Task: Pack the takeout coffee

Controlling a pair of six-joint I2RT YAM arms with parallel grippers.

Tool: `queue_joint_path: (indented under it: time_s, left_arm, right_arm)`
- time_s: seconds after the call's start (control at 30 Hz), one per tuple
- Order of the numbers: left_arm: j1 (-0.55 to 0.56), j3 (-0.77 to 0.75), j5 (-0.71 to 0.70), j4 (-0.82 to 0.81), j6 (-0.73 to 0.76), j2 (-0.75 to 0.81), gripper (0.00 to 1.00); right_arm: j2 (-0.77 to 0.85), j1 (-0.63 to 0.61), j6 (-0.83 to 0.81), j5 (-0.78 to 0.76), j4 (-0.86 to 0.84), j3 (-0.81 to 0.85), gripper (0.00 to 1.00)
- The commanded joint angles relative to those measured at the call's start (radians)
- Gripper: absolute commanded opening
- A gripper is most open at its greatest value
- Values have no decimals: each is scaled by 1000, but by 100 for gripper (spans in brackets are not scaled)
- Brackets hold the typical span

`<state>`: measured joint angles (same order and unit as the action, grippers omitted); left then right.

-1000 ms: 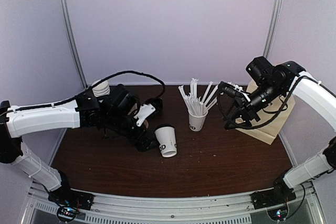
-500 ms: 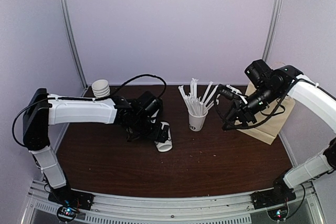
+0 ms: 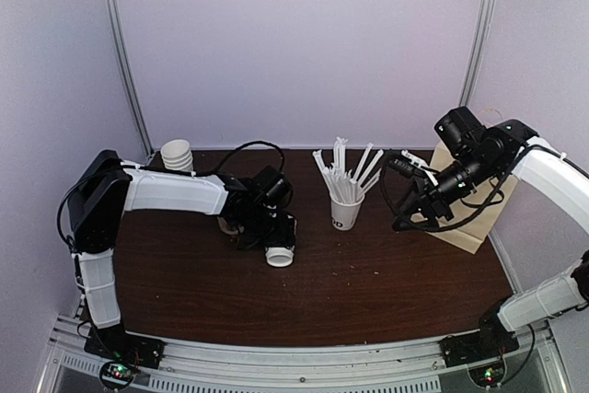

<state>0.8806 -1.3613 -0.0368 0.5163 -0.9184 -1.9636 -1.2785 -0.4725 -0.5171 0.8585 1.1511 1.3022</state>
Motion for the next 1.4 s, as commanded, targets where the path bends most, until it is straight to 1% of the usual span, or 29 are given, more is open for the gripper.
queue_joint_path:
  time_s: [0.0,0.1,0.2,0.3,0.37,0.43,0.5,0.63,0.73,0.77,0.83,0.93,1.03,1.07,1.27,1.37]
  left_arm:
    - [1,-10,36,-45,16,21,75]
    - [3,38,52,-68,65,89,74]
    - [9,166,94,-160,171,223,73]
    - [21,311,138,-278,364,365,73]
    - [28,426,207,-382,483,460,74]
    - [36,529,274,-487,581,547,74]
    - [42,612,314,-587,647,616,75]
    - [51,724,338,-734,727,711,77]
    - [66,758,352,-786,757,744,77]
    - [71,761,354,-790,765,749,77]
    - [91,759,355,-790,786,753,77]
    - [128,748,344,-773,828,752,78]
    - [144,729,347,-758,844,747,79]
    - [147,725,354,-757,843,745,79]
    - [163,707,366,-753,845,741,79]
    - [172,698,375,-756,847,742,79]
  right_arm:
    - [6,5,9,-5,-16,-1,54]
    - [-8,5,9,6,-10,15,54]
    - [-32,3,12,20,-7,45,54]
    - [-79,-1,20,50,12,103,54]
    - [-117,-16,23,68,25,156,54]
    - [-157,-50,26,67,37,216,54]
    - [-197,-87,35,62,37,266,56]
    - [-256,-172,94,42,-27,320,59]
    - [-334,-226,133,66,-23,377,66]
    - [-357,-241,145,76,-20,394,71]
    - [-398,-265,177,87,-29,421,75]
    - [-452,-291,216,89,-39,459,87]
    - [-498,-324,219,98,-21,499,98]
    - [-506,-336,218,99,-21,504,100]
    - [-525,-378,226,93,-32,503,100]
    - [-537,-381,248,92,-52,493,97]
